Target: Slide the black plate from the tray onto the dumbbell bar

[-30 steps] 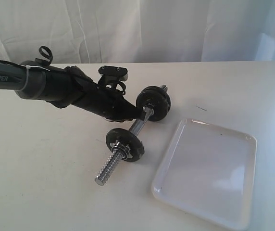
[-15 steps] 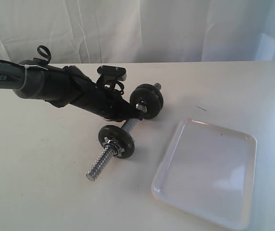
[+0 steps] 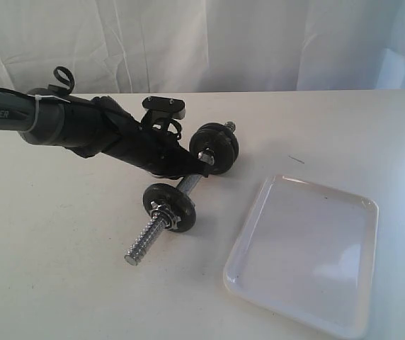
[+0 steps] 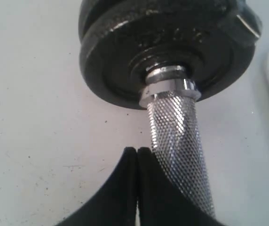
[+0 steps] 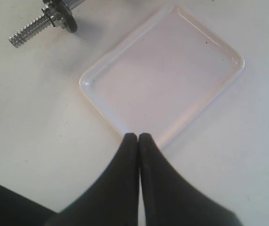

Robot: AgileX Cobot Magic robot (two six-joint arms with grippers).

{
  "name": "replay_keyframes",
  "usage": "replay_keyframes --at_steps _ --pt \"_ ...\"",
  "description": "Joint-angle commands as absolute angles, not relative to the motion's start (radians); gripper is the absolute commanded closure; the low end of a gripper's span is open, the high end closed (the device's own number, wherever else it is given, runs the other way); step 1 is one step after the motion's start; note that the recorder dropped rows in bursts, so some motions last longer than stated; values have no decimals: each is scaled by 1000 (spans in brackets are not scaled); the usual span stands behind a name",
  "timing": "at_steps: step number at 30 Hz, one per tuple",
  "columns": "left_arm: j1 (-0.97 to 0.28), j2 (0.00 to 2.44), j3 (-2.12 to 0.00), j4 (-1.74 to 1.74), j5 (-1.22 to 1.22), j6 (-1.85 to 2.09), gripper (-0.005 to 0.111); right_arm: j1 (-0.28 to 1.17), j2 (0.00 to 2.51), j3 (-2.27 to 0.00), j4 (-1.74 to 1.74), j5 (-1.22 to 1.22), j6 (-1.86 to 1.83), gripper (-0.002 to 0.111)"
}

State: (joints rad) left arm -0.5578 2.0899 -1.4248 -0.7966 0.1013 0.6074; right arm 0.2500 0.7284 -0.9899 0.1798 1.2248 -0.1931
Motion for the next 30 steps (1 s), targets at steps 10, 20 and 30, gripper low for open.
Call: replay_keyframes --at_steps 10,20,30 --pt "-556 2084 -1420 -789 109 606 107 248 723 -988 177 1221 -204 108" --pt "-491 2084 -1420 -789 154 604 107 248 723 -988 177 1221 -204 108" --pt "-482 2082 -1420 -733 113 604 107 248 723 -988 177 1221 -204 108"
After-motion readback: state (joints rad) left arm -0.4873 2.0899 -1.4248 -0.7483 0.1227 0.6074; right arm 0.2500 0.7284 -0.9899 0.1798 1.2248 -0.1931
